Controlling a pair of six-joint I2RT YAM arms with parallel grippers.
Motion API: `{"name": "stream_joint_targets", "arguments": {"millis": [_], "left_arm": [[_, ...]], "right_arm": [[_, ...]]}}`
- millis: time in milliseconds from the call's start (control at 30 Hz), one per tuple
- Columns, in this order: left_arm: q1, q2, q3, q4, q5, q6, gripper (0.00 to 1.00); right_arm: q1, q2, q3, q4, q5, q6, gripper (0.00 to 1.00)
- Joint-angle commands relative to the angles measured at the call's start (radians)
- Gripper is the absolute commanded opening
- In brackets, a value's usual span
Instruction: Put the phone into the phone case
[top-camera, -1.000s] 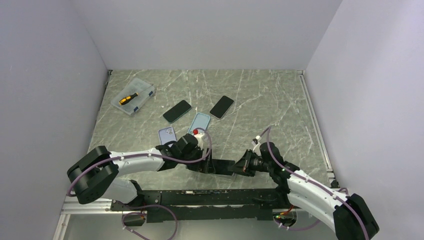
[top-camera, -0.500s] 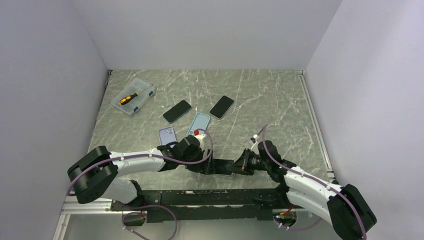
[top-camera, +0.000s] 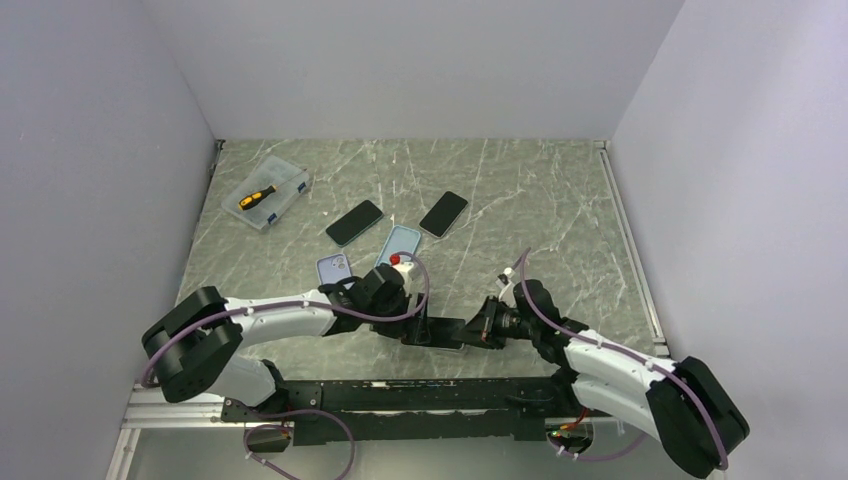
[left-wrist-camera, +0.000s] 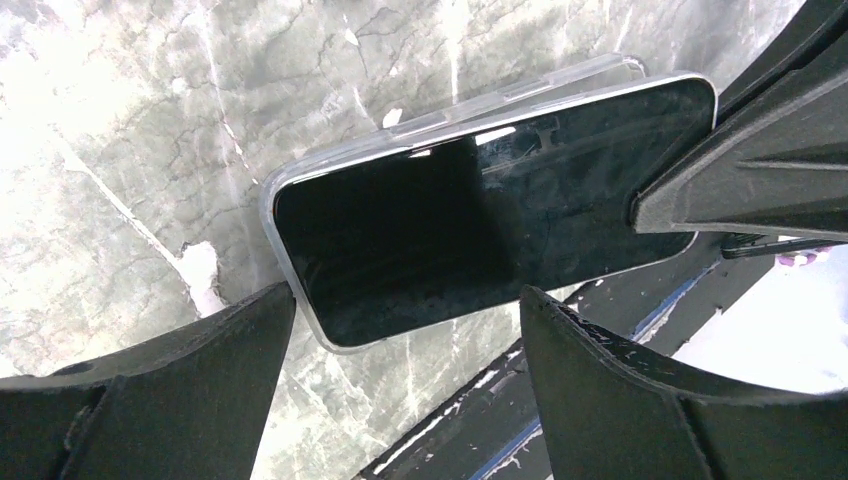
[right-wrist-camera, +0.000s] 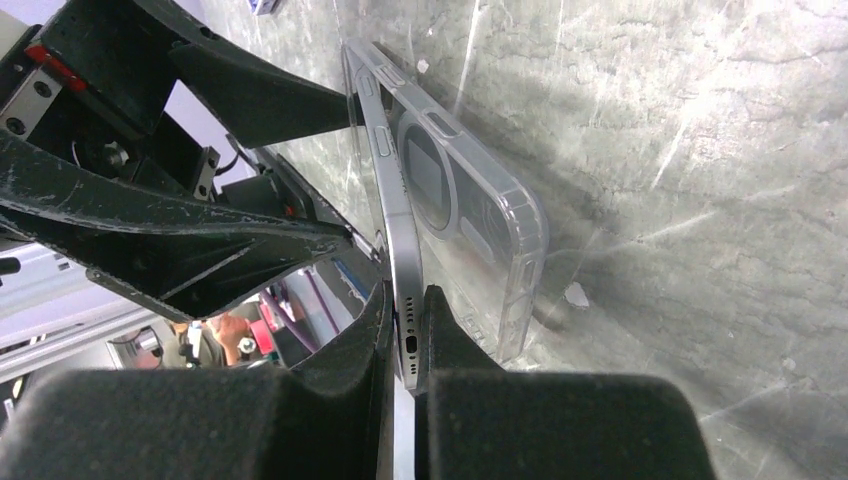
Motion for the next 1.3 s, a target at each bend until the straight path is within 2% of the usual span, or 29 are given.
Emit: {"name": "stream_joint_targets", "arguments": {"millis": [0,400,733,767,900,1267], "left_arm": [[0.002,0.025,0.004,0.095,0.05,-0.001,0.88],[0.002,-0.038,-0.065,0.124,0.085,-0.034,0.86],[0.002,-0.078,-0.099,0.117,0.076,-0.06,0.85],[0.002,-0.075,-0.101,0.117,0.074,-0.062,0.86],[0.001,-0.061,-0.104,0.124,0.073,-0.072,0.85],[0.002,-0.067,-0.103,0.083,0.044,-0.071,0.86]], "right_arm": [[0.005,0.082,-0.037,-0.065,0.101,-0.055,0.0],[0.007,0.368,0.002,0.169,0.03,-0.074,0.0],[0.01,0.474,0.054,0.177,0.049,-0.109,0.0],[0.01,0.472,0.059,0.167,0.055,-0.114,0.01],[0.01,0.448,0.077,0.114,0.081,-0.138,0.18],[0.01,0.287,0.164,-0.126,0.185,-0.214,0.32]]}}
